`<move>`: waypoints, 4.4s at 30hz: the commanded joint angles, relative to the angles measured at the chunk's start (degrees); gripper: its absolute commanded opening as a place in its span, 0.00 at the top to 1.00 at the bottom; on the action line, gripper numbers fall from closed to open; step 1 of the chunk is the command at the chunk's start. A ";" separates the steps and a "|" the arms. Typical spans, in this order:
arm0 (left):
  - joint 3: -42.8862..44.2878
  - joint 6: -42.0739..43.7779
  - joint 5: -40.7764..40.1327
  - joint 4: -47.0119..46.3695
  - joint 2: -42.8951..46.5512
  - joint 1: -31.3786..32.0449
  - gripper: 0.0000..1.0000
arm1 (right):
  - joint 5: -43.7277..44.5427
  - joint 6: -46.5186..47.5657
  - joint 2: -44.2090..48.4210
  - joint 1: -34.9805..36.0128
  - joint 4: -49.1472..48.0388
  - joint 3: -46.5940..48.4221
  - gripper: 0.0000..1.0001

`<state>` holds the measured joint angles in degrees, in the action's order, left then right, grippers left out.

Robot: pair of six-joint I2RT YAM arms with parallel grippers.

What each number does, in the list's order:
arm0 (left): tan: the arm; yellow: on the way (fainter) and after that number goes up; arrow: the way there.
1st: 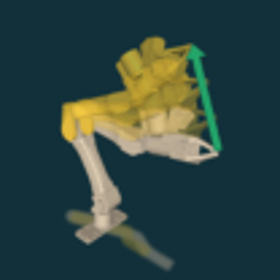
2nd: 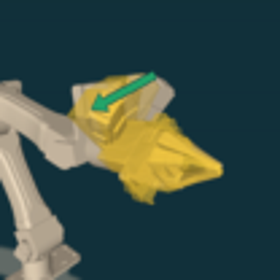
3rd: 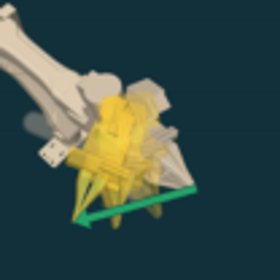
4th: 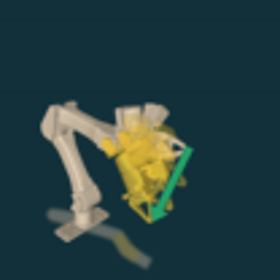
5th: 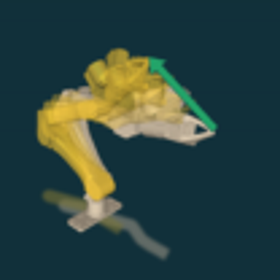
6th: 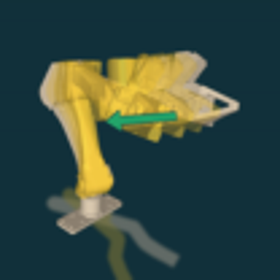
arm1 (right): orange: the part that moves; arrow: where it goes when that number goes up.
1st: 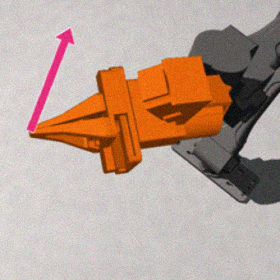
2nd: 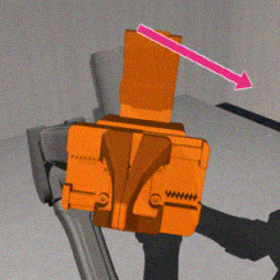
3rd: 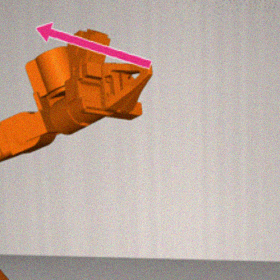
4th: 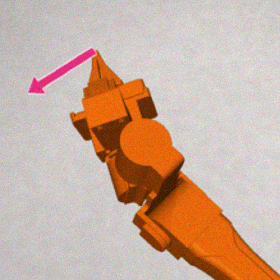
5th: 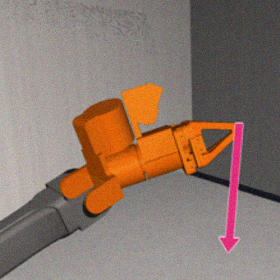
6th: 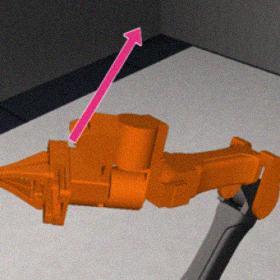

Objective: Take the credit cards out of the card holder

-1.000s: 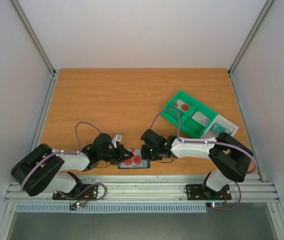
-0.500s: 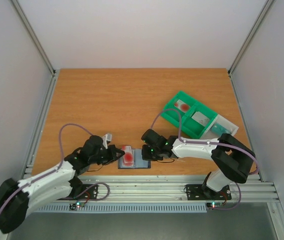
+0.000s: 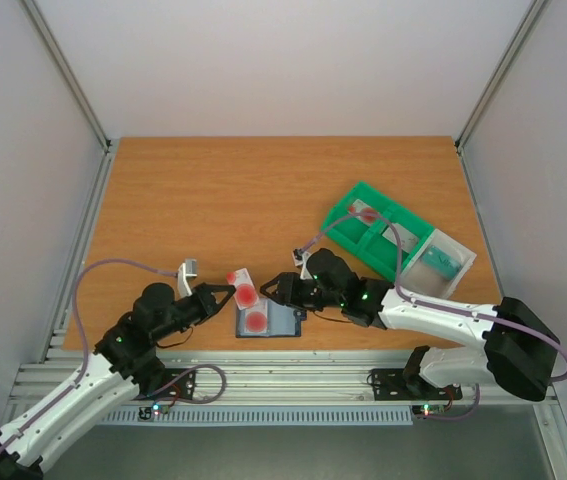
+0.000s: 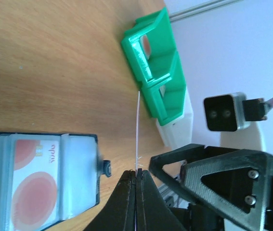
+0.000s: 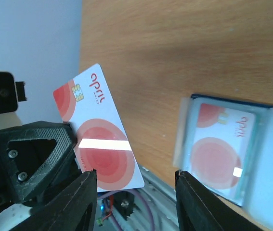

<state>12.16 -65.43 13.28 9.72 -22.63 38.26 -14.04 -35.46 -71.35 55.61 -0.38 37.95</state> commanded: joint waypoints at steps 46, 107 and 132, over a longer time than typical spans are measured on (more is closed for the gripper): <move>26.22 25.11 33.61 9.40 -12.36 -0.03 0.38 | -19.98 23.89 25.27 1.77 19.05 3.23 0.99; 14.52 6.21 17.38 -22.42 -14.27 0.01 1.00 | 0.43 -3.51 30.62 1.78 -6.80 -10.09 0.84; 12.71 5.78 15.89 -19.50 -11.97 0.03 0.44 | 4.55 -2.27 32.18 1.73 -5.65 -11.61 0.99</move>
<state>24.25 -61.43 30.41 -9.89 -36.07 38.26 -12.40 -38.94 -39.64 57.23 -6.39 25.93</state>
